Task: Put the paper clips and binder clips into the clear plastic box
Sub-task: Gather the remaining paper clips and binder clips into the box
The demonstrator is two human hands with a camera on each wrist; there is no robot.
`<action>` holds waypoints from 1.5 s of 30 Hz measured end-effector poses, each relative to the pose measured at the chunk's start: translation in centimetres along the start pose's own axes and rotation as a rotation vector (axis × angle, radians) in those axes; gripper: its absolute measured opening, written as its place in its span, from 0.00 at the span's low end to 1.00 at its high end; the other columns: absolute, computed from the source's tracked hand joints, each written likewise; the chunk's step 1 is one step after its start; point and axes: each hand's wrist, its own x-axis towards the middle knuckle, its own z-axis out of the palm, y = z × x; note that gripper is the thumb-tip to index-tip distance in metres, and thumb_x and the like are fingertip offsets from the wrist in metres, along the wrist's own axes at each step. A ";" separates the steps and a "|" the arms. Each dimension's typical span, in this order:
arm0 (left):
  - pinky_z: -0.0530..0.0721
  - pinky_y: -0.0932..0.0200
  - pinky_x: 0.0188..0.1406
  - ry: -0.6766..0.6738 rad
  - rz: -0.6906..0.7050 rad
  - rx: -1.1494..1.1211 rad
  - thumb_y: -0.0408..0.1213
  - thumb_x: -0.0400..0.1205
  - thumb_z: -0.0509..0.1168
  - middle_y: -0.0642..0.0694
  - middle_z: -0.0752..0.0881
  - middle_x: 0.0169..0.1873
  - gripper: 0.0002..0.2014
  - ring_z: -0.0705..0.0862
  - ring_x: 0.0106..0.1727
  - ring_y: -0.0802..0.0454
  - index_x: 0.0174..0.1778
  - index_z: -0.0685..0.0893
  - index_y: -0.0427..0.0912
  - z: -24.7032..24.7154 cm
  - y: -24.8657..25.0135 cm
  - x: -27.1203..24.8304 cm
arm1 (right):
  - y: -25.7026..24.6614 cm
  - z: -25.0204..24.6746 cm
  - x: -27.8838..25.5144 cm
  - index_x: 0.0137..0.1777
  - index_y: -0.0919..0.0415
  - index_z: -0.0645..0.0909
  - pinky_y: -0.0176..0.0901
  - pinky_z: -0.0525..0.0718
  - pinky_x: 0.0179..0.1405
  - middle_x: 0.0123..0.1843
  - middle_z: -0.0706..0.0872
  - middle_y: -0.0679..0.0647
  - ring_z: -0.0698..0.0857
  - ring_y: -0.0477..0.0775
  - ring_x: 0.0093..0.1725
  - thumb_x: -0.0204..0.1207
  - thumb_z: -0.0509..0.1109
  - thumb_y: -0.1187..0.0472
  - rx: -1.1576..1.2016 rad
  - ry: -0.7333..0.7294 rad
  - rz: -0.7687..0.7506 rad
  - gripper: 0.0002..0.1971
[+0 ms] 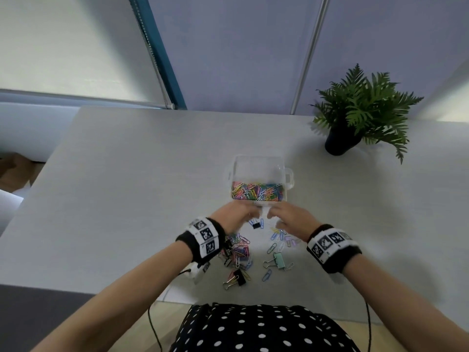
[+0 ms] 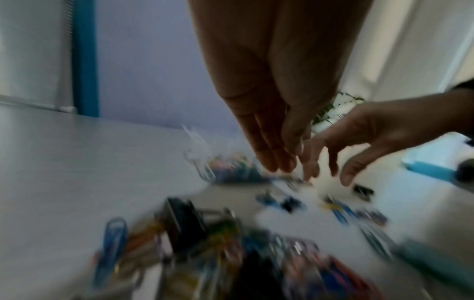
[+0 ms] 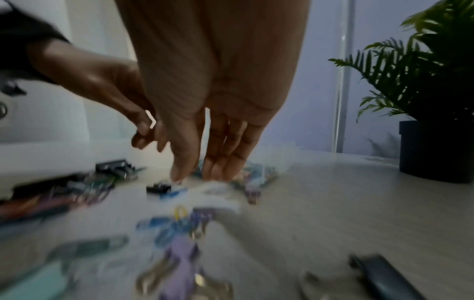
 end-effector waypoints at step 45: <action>0.82 0.71 0.45 0.274 -0.190 -0.237 0.27 0.80 0.62 0.46 0.87 0.40 0.03 0.85 0.41 0.56 0.47 0.81 0.34 -3.6 -1.5 5.1 | -2.2 3.8 -1.6 0.57 0.64 0.70 0.46 0.75 0.46 0.59 0.76 0.56 0.74 0.56 0.59 0.70 0.71 0.64 -0.046 -0.070 0.076 0.18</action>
